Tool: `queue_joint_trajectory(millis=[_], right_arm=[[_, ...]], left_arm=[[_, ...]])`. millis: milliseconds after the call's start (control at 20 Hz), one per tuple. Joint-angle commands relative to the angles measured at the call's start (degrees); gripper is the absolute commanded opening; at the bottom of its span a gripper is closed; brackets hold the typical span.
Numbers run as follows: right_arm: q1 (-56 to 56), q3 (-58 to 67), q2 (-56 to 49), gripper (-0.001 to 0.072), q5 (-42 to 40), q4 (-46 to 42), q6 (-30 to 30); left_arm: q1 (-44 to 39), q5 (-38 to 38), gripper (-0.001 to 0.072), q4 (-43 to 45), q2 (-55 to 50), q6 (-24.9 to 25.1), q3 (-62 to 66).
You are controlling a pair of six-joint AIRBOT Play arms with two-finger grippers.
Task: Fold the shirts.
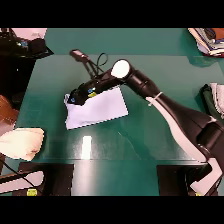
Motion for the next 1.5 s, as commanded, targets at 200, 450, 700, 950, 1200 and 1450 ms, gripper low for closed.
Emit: queue_joint_trajectory(millis=[200,450,700,950,1200,1450], right_arm=[[-11.5,-5.7,3.0,0.0331,10.9,-12.5,4.8],[-28.5,-23.8,10.1,0.0544,11.0,-11.4,6.1],[-34.9,-34.2,10.1,0.0687,5.7,-6.7,6.1],[-29.5,-33.3,6.0,0.059,3.3,-5.3,6.1],[-21.6,-23.2,-5.0,0.0588,7.2,1.5,8.0],[-18.3,-16.3,-8.4,0.0058,6.8,4.5,7.2]], left_arm=[[1.9,-5.0,0.0021,0.5,1.3,0.1,0.1],[1.9,-5.1,0.0021,0.1,1.0,0.1,0.1],[1.9,-3.6,0.0021,-0.2,0.9,0.1,-0.9],[1.9,-2.4,0.0022,-0.2,0.9,0.5,-1.6],[1.9,-2.6,0.0022,-0.2,0.9,2.2,-1.6],[1.9,-3.4,0.0021,-0.3,0.9,3.1,-1.6]])
